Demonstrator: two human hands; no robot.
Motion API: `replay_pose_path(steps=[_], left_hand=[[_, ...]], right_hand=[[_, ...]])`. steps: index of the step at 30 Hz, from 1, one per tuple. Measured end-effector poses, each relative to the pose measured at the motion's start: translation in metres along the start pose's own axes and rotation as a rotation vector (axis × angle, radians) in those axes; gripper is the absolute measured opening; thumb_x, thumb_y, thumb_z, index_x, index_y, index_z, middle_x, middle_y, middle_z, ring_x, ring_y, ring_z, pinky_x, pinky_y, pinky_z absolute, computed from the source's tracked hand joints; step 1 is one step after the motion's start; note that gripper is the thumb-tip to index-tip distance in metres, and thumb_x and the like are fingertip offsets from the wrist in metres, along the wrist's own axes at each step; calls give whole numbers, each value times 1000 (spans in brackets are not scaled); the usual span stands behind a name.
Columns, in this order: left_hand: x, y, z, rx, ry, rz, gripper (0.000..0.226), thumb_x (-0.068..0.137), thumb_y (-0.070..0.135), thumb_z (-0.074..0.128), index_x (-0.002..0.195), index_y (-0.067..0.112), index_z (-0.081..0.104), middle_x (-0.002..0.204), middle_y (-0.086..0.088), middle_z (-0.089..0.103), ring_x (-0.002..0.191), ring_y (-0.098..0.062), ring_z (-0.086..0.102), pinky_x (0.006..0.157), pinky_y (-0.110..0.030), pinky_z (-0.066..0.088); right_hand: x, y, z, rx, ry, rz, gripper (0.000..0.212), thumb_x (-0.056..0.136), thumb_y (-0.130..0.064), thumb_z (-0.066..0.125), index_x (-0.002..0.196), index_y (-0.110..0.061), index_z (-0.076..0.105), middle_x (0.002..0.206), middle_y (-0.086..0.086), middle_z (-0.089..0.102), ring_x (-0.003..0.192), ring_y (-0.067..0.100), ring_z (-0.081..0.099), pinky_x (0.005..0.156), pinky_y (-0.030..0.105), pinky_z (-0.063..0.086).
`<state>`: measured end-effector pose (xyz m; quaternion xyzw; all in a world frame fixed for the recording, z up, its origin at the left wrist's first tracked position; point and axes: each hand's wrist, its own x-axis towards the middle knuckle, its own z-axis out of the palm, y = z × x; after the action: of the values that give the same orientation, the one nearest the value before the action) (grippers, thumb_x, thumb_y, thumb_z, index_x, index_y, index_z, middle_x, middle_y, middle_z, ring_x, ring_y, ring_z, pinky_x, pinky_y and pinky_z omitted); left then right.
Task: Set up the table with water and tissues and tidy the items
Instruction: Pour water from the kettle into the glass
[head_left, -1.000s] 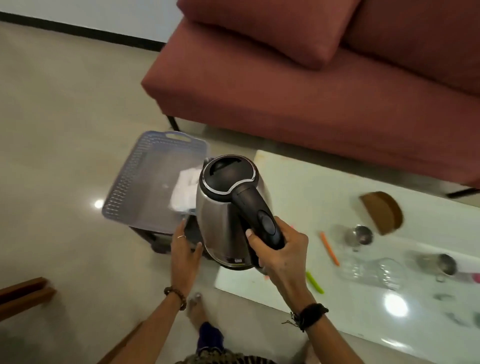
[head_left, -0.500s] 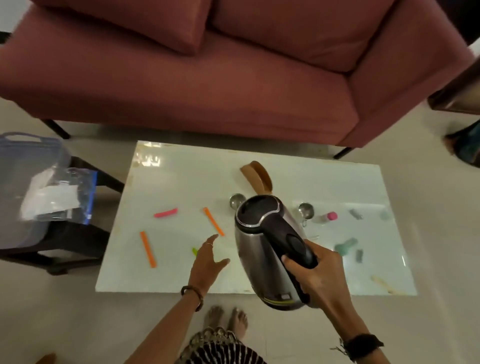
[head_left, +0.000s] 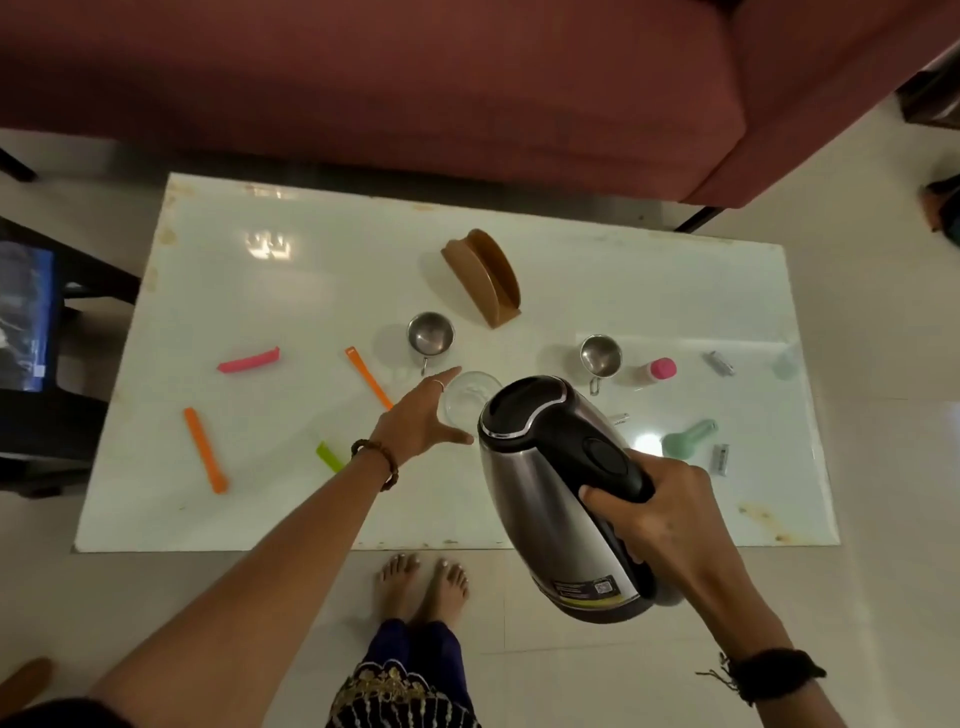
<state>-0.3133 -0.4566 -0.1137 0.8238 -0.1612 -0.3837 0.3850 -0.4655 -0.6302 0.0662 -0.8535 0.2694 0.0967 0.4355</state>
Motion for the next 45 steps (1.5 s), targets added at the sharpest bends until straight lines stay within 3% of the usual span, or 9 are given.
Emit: replay_pose_path(steps=[5,10,13,20,23,28,36,42,45], left_hand=[[5,-4,7,-86,148,-23,73,72,23,77,136,22,43,137,-3,53,121,-24,54,99,-44,45],[3,-9,7,-88,-26,-14,100,64,27,82,145,26,25,145,-6,42,131,-24,42,108,-46,37],[1,-12,10,-76,36,-28,94,65,26,82,142,32,29,142,1,46,124,-21,49,101,-45,43],[0,-10,12,-188,102,-33,91,63,15,84,139,32,36,140,3,50,122,-23,53,102,-45,44],[-3,-7,13,-242,109,-42,90,63,11,83,139,31,37,140,0,50,124,-24,52,105,-45,42],[-4,-2,12,-237,113,-64,91,62,8,83,139,27,39,137,-5,53,125,-26,50,103,-49,42],[0,2,13,-146,124,-100,92,60,8,84,138,24,39,131,-12,56,121,-31,51,101,-49,45],[0,5,12,-120,118,-104,92,60,9,84,138,22,38,132,-12,56,124,-30,50,101,-48,45],[-1,5,12,-104,123,-97,91,60,9,84,138,21,38,131,-12,57,123,-30,51,101,-48,45]], right_hand=[[9,-2,1,-46,-66,-21,23,73,-12,71,60,-25,57,39,-20,55,33,1,49,35,6,33],[13,-1,1,-100,-91,-7,25,74,-16,70,59,-27,55,43,-26,56,40,-3,53,37,7,36],[15,-1,1,-108,-107,5,26,75,-16,70,59,-29,54,43,-27,56,39,-3,54,35,7,35],[22,-1,2,-131,-107,10,16,72,-17,69,59,-20,59,35,-8,52,33,3,50,32,8,34],[23,-1,4,-166,-121,5,12,72,-18,68,63,-18,60,43,-3,53,33,4,50,33,8,34],[19,-1,6,-169,-104,5,18,72,-16,67,59,-20,56,41,-4,50,31,5,47,33,8,33],[13,-5,0,-159,-75,29,14,68,-25,65,61,-15,60,45,5,54,34,11,45,43,30,48],[12,-5,-1,-183,-85,24,14,70,-22,65,59,-18,57,45,4,53,32,9,45,38,21,45],[12,-5,0,-196,-88,24,13,68,-25,64,59,-18,57,47,5,54,36,14,47,41,28,49]])
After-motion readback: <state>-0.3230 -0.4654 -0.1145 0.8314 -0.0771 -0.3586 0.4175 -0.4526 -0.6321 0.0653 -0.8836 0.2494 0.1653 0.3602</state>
